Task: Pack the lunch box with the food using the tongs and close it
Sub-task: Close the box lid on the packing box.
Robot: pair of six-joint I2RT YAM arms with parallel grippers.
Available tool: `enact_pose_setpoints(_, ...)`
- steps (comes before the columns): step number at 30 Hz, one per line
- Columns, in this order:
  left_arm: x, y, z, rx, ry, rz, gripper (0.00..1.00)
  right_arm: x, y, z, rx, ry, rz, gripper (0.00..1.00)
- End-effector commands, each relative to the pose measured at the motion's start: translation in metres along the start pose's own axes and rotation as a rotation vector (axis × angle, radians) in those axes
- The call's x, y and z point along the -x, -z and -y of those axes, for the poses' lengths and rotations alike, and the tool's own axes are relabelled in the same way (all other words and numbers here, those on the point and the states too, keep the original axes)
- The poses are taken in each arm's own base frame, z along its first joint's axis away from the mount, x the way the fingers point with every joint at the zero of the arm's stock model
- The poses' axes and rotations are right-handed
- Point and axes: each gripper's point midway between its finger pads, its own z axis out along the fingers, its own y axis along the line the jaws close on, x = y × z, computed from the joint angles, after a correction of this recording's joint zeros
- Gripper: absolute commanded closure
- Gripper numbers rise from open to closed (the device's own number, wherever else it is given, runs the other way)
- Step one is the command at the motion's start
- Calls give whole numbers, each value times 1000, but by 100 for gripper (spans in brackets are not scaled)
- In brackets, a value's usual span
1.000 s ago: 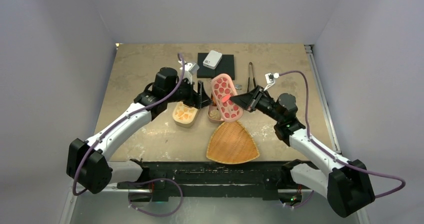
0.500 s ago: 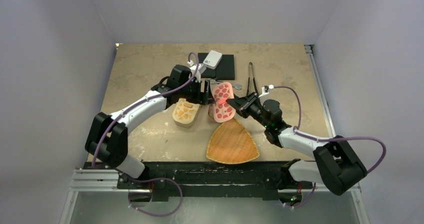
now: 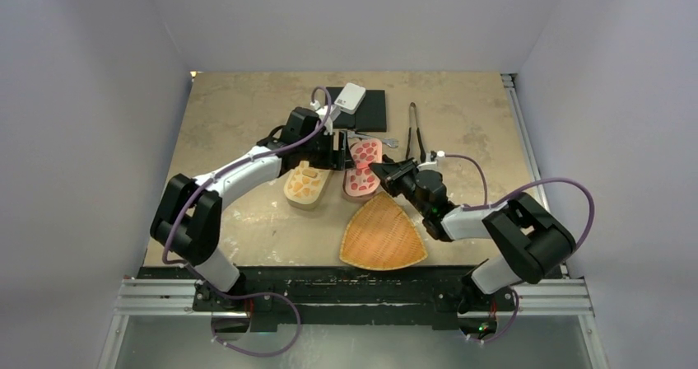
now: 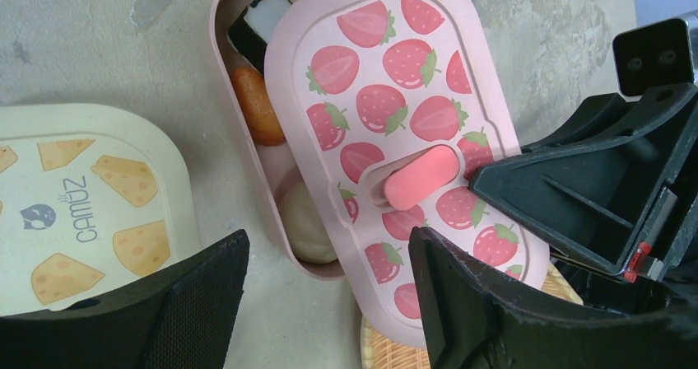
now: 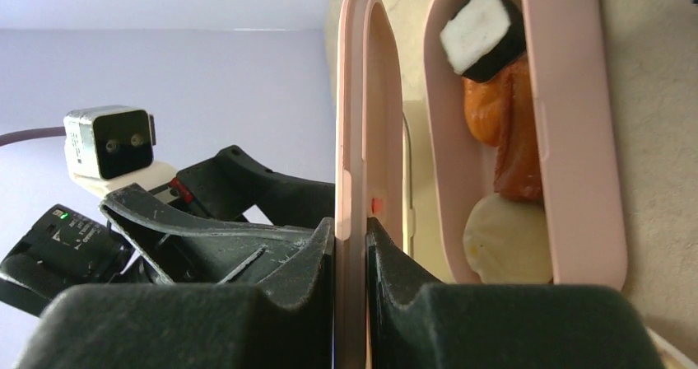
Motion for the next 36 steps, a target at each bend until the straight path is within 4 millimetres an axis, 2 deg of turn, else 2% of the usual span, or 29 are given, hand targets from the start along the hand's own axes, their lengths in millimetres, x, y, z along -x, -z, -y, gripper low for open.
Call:
enact_pose_setpoints(1, 17, -9, 3, -12, 12, 38, 30, 11, -10, -33, 110, -31, 86, 100)
enact_pose_setpoints(16, 4, -25, -16, 17, 46, -2, 32, 6, -29, -18, 129, -33, 86, 100)
enact_pose_setpoints(26, -4, -33, -22, -1, 75, -30, 40, 6, -35, -4, 119, -33, 94, 100)
enact_pose_setpoints(36, -13, -41, -29, 8, 85, -62, 49, -3, -41, 22, 62, -24, 59, 100)
